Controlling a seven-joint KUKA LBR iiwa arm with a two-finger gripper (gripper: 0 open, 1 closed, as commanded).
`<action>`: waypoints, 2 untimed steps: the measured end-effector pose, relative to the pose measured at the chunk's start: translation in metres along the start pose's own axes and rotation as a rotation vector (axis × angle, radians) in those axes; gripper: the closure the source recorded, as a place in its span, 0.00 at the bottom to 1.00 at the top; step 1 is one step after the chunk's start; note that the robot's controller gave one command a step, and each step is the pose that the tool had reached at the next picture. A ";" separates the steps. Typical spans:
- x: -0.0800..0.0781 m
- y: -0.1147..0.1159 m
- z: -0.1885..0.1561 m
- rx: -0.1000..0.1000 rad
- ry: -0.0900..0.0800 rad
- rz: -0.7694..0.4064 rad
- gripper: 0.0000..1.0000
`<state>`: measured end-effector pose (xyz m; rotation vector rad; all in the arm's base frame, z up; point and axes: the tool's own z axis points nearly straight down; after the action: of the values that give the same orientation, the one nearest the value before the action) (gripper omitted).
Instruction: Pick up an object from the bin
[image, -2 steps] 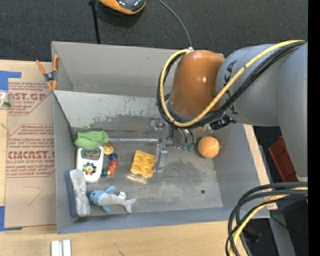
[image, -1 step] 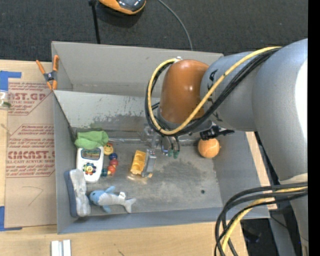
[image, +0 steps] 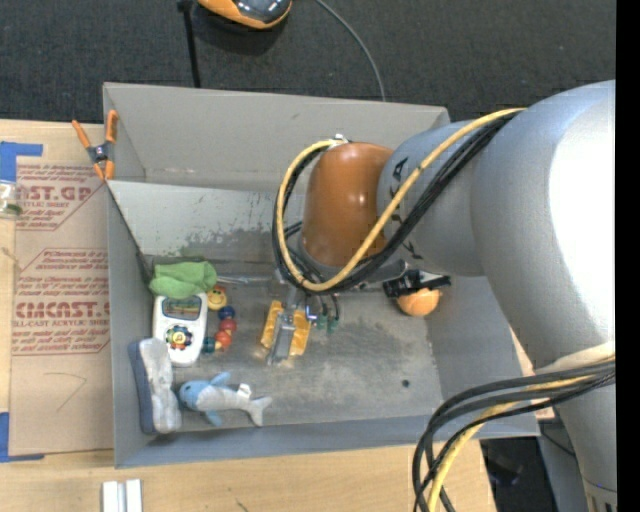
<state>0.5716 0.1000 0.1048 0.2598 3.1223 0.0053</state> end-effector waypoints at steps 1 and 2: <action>0.014 -0.008 0.025 0.002 0.009 0.097 0.00; 0.009 -0.022 0.034 -0.001 -0.002 0.115 1.00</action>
Offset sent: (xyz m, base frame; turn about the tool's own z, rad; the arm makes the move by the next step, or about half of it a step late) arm -0.0126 -0.0208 -0.0348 0.1149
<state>0.5595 0.0795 0.0702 0.4382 3.1005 0.0068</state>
